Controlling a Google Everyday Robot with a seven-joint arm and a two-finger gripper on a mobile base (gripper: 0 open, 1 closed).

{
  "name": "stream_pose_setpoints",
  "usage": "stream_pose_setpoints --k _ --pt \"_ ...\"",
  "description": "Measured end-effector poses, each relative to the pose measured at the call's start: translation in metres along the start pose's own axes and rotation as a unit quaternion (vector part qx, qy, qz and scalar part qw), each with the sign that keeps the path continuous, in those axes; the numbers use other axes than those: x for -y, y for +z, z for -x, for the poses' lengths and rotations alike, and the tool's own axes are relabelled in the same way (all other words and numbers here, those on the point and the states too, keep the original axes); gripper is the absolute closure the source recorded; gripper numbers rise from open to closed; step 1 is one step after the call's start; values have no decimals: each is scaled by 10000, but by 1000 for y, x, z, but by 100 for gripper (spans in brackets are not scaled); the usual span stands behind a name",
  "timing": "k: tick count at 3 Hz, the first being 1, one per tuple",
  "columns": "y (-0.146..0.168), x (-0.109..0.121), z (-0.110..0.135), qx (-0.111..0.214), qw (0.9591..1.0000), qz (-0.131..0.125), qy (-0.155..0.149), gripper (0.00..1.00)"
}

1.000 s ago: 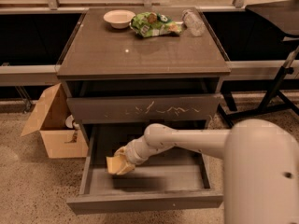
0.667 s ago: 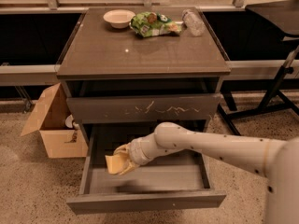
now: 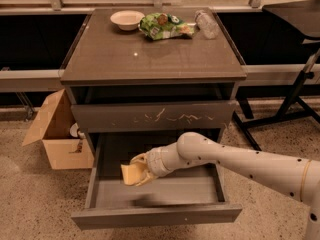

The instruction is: Pick sponge from middle drawer and place on counter

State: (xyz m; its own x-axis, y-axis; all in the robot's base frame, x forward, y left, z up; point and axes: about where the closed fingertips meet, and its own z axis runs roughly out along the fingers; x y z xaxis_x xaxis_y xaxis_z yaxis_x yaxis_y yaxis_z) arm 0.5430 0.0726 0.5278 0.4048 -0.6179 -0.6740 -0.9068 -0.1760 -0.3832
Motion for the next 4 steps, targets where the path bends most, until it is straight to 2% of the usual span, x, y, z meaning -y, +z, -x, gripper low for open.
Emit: stream_pose_setpoints --k 1,2,3,4 --pt "-9 5 10 197 9998 5 -39 100" --pt "-46 23 38 420 9990 1 -162 100" --pt "-83 42 71 407 9985 15 -375 100" --pt "-122 64 114 299 9966 -107 -765 100"
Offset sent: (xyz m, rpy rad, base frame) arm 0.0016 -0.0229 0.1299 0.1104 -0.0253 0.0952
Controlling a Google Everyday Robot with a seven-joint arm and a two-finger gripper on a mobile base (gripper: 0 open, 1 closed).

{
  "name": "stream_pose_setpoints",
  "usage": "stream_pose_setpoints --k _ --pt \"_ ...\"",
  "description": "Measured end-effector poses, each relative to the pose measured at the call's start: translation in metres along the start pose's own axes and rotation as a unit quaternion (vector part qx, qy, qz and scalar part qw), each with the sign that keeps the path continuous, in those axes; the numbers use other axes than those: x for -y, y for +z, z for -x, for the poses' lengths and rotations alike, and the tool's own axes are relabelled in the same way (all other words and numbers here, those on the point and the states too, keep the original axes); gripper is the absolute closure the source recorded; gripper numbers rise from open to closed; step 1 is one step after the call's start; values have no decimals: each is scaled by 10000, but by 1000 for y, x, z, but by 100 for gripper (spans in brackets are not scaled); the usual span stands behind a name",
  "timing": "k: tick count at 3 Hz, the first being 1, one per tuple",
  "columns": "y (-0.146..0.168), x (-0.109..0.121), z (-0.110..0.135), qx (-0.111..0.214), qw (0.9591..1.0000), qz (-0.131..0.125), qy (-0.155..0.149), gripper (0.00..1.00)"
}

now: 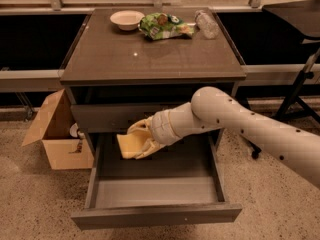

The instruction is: Pick sponge from middle drawer and place on counter

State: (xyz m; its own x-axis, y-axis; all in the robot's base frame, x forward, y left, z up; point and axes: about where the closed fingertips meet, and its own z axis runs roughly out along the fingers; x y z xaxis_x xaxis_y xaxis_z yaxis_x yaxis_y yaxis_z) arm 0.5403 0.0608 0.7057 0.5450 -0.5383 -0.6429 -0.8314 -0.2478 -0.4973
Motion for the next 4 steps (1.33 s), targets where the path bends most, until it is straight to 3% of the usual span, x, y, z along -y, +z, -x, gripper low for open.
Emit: stream_pose_setpoints --k 1,3,4 --pt "-22 16 33 -234 9980 -187 -555 100" --pt "-25 20 39 -266 9974 -211 -639 100" --pt "-54 46 50 -321 9962 -342 -736 100"
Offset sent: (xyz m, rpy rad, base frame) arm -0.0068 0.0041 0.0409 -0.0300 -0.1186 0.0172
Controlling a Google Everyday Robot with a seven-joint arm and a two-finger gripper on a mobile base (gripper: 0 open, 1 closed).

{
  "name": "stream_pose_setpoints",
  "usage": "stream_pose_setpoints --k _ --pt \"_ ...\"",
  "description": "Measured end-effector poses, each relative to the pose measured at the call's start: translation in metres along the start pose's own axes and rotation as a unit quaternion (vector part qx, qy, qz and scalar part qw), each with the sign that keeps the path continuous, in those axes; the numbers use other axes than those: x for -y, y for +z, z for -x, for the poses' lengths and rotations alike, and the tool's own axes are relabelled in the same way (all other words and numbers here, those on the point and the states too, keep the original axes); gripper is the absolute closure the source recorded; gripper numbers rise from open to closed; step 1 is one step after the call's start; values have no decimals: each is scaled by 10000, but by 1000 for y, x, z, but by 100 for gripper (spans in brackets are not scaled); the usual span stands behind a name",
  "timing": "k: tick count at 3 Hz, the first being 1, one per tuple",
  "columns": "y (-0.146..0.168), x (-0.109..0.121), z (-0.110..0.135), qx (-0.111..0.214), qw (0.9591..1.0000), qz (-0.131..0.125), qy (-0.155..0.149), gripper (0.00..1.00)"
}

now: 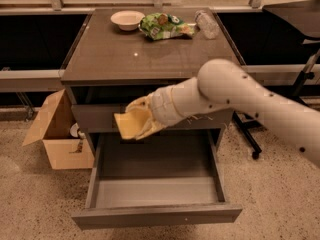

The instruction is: Pick sponge from middle drawer and place on counter

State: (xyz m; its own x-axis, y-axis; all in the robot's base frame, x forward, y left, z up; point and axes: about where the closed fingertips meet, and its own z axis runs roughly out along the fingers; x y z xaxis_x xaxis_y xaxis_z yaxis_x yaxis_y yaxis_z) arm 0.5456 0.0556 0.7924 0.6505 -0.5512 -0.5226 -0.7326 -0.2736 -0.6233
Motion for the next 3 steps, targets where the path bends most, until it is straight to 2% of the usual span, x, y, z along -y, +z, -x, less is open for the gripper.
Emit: stream_pose_setpoints --k 1,2,3 --pt "-50 63 -1 -104 9998 -129 -90 100" --pt "-88 115 -8 -140 9990 -411 -114 100" --pt "-88 115 -8 -139 9990 -411 -114 100"
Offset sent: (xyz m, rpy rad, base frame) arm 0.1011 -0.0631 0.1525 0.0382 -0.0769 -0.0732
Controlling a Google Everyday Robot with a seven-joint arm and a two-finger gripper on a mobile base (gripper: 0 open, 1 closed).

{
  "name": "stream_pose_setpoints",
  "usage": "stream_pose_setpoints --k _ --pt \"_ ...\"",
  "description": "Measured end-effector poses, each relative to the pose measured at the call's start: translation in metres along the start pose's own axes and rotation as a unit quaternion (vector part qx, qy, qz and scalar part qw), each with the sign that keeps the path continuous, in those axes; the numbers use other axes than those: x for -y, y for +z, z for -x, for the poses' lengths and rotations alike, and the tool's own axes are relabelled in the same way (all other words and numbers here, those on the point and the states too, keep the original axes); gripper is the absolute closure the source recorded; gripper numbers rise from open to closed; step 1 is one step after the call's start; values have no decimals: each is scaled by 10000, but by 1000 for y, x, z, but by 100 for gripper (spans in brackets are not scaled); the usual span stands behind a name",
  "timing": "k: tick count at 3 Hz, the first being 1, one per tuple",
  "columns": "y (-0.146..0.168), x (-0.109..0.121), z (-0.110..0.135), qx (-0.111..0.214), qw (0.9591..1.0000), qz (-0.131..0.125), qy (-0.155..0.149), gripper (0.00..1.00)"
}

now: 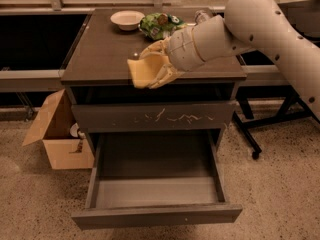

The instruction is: Pick sponge from middle drawer and place on counter

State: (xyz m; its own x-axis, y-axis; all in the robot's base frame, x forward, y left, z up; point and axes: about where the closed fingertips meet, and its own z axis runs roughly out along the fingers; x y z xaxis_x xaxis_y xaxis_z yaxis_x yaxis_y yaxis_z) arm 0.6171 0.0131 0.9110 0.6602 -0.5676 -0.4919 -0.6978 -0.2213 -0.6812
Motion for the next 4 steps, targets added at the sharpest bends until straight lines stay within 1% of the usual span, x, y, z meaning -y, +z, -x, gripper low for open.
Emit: stream_pose_setpoints --k 1,2,3,4 --pt "-2 8 -12 18 9996 -158 217 100" --pt "-7 24 -40 87 9971 -391 650 100" --pt "-13 42 -70 161 9916 -634 1113 100" --pt "-16 55 -102 228 9829 -883 1602 100"
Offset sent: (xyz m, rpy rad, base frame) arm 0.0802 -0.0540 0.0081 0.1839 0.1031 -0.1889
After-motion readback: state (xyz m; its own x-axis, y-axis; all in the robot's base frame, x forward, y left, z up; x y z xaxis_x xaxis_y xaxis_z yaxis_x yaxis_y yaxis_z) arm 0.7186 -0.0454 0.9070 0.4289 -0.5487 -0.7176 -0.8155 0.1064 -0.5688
